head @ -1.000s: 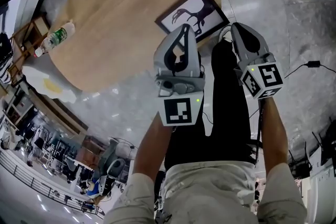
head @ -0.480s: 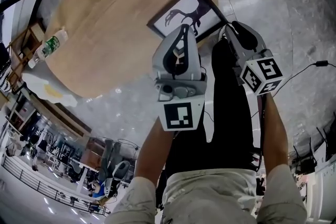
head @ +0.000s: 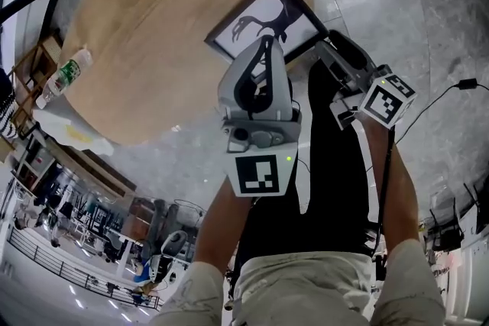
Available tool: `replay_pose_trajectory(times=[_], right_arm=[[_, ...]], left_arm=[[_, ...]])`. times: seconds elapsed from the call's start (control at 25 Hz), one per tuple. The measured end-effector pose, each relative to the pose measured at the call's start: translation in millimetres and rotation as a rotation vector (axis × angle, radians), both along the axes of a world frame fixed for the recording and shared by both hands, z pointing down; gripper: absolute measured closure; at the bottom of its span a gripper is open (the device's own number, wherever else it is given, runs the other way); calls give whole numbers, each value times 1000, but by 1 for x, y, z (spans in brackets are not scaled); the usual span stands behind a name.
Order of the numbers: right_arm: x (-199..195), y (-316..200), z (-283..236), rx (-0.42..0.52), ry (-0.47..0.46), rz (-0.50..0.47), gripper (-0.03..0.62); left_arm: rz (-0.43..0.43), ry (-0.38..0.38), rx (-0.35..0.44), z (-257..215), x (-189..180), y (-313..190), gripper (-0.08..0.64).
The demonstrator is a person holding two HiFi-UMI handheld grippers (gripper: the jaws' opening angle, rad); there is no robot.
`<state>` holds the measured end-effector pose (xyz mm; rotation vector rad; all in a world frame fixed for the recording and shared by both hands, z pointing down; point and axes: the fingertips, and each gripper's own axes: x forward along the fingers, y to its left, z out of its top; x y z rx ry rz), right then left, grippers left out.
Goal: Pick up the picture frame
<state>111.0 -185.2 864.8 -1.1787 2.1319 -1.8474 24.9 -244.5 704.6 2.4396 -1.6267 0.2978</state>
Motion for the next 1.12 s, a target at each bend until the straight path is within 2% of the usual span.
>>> replay_pose_trajectory(times=[0.2, 0.48, 0.6, 0.76, 0.92, 1.12], right_arm=[[-2, -7, 10, -37, -173, 46, 347], [-7, -9, 13, -51, -280, 55, 358], [-7, -14, 14, -44, -305, 78, 383], [-6, -12, 13, -55, -334, 101, 450], [-8, -15, 13, -50, -380, 125, 460], [-7, -15, 11, -34, -373, 114, 506]], left_arm=[[-10, -7, -11, 6, 3, -6, 555], [-1, -5, -12, 12, 9, -12, 555], [-7, -4, -8, 12, 8, -15, 555], [-8, -4, -9, 13, 9, -14, 555], [-9, -8, -9, 16, 8, -16, 555], [-1, -10, -11, 21, 11, -14, 555]])
